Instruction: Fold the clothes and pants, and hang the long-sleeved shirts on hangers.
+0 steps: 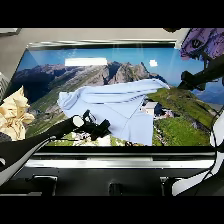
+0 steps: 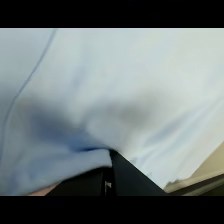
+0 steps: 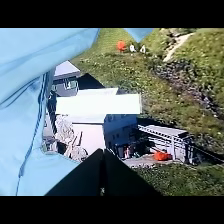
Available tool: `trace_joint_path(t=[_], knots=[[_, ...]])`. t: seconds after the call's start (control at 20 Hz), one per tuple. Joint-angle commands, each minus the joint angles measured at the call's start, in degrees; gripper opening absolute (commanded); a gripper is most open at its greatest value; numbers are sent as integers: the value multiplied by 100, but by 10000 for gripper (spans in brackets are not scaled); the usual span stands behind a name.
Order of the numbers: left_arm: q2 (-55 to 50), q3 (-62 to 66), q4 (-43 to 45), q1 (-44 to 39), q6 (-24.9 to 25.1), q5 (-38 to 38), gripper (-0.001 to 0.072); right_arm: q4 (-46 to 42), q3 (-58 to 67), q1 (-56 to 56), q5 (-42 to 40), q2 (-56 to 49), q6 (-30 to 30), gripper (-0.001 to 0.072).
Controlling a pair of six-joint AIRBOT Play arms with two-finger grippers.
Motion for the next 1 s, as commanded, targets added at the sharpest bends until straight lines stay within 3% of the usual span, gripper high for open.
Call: trace_joint_path(t=[0.0, 0.15, 0.25, 0.3, 0.35, 0.4, 0.55, 0.95], knots=[[70, 151, 363, 243, -44, -487, 15, -173, -2, 2, -90, 2, 0, 38], [769, 17, 2400, 667, -1099, -1519, 15, -190, -79, 4, -122, 13, 46, 99], [1386, -136, 3346, 968, -1187, -2269, 15, -136, -352, 4, -153, 15, 66, 112], [1694, -216, 3661, 1130, -1187, -2575, 15, -57, -549, 4, -149, 20, 63, 211], [2015, -313, 3886, 1318, -1180, -2826, 15, 44, -782, 4, -120, 48, 35, 236], [2277, -396, 4006, 1493, -1137, -2999, 15, 140, -1008, 4, -81, 72, -28, 237], [2730, -527, 4089, 1963, -894, -3246, 15, 527, -1659, 31, 4, 107, -136, 431], [2732, -525, 4109, 2361, -686, -3241, 16, 807, -3018, 608, -129, 463, -476, 440]])
